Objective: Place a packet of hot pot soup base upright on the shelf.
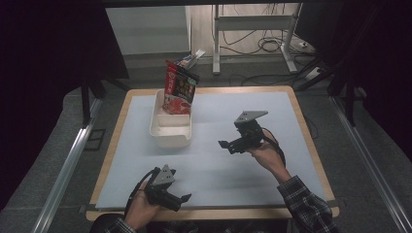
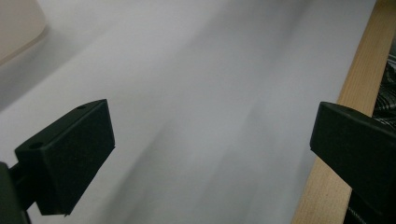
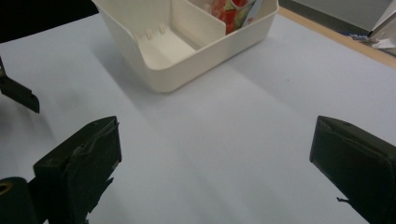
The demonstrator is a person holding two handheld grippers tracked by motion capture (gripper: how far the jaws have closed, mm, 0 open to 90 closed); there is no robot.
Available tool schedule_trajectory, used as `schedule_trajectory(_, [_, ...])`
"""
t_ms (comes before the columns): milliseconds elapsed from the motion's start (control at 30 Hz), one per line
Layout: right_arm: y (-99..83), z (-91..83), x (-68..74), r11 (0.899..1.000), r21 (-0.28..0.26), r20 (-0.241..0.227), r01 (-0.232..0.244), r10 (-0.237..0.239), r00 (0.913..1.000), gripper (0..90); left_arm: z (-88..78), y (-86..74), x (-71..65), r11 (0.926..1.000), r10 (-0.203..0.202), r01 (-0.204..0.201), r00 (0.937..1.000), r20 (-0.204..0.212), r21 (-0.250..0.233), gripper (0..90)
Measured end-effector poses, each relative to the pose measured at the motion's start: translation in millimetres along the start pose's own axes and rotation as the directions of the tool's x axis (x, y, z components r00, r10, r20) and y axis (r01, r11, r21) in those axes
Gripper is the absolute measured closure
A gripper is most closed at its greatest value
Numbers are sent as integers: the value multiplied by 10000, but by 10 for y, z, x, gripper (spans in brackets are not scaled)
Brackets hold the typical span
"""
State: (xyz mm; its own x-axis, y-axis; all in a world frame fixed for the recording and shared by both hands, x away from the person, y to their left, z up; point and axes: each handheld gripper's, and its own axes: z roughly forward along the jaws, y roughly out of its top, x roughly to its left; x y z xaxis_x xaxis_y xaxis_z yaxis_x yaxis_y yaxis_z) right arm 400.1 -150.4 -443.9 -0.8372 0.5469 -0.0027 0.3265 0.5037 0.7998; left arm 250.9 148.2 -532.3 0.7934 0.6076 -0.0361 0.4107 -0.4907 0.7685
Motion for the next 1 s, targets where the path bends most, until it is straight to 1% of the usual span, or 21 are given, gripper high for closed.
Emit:
schedule_trajectory(167, [-99,-92,27,10000,20,32,-60,59,10000,19,1,1,-7,10000,-24,25,10000,10,-32,0])
schedule_trajectory(533, [-277,-374,112,10000,-52,390,-38,40,9992,19,3,3,-8,10000,-30,30,10000,5,-17,0])
schedule_trajectory(767, [-405,-483,146,9999,94,725,43,-50,9974,19,5,3,-9,10000,-41,41,10000,1,-4,0])
schedule_trajectory(1000, [-506,-588,180,10000,-8,884,8,-7,9961,19,2,3,-9,10000,-73,73,10000,-9,-3,0])
